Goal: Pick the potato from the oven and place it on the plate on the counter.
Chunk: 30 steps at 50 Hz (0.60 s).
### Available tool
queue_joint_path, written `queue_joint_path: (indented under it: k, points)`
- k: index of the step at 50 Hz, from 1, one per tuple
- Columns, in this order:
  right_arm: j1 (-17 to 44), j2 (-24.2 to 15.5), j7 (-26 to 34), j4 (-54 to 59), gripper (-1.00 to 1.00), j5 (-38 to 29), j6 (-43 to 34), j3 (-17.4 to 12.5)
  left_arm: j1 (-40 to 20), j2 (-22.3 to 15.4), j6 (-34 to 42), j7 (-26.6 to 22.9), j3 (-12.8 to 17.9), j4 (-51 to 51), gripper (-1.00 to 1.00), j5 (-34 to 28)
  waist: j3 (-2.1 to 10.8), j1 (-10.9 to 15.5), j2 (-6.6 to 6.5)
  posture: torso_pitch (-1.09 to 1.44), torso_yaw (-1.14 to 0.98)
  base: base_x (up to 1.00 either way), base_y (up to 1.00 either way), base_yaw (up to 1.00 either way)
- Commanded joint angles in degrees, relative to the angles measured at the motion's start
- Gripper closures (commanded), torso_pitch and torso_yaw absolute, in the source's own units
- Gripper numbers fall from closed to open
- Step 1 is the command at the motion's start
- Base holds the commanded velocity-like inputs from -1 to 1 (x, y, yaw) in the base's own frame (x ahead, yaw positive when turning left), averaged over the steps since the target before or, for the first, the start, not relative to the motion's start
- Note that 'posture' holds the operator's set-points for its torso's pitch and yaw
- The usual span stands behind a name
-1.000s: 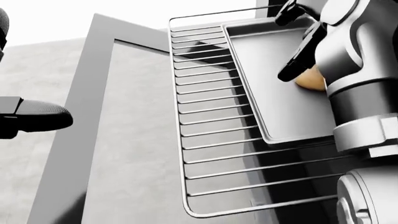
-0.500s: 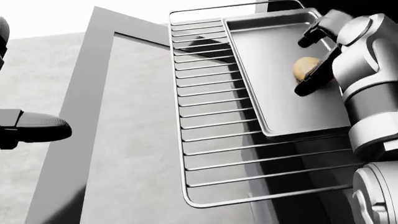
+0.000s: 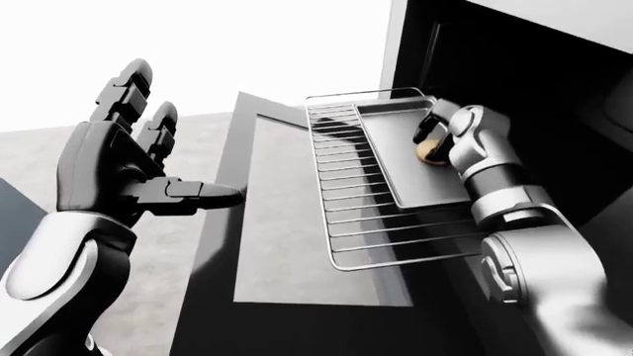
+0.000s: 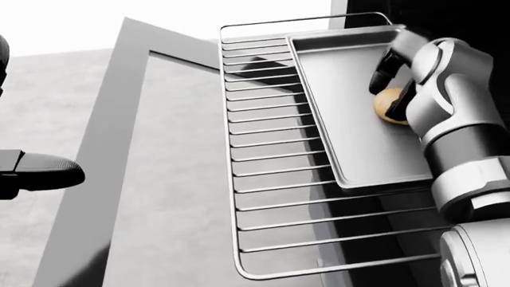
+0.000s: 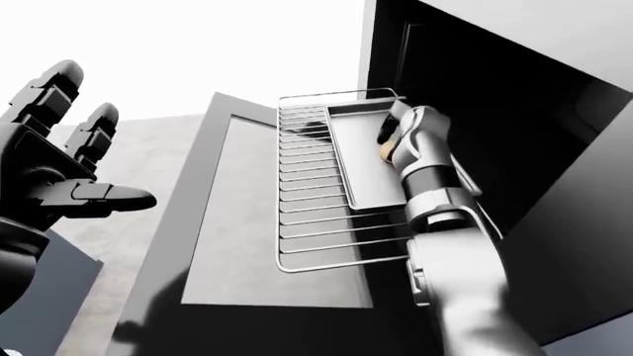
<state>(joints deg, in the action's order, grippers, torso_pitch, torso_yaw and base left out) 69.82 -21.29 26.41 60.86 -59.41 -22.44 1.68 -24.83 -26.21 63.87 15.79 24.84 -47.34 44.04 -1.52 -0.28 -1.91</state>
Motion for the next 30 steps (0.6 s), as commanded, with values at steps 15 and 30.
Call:
queue_joint_path:
  k: [15, 30]
  points:
    - [1.8, -1.2, 6.1, -5.3, 1.0, -3.1, 1.5, -1.7, -3.0, -2.0, -0.3, 2.4, 1.8, -1.1, -1.0, 3.2, 0.81, -0.2, -0.13, 0.0, 0.0, 0.0, 0.0, 0.0]
    - [4.6, -2.1, 15.1, -17.6, 1.0, -3.7, 1.1, -3.3, -4.9, -5.3, 0.3, 8.2, 2.6, -1.0, -1.0, 10.7, -0.02, -0.7, -0.74, 0.0, 0.0, 0.0, 0.0, 0.0]
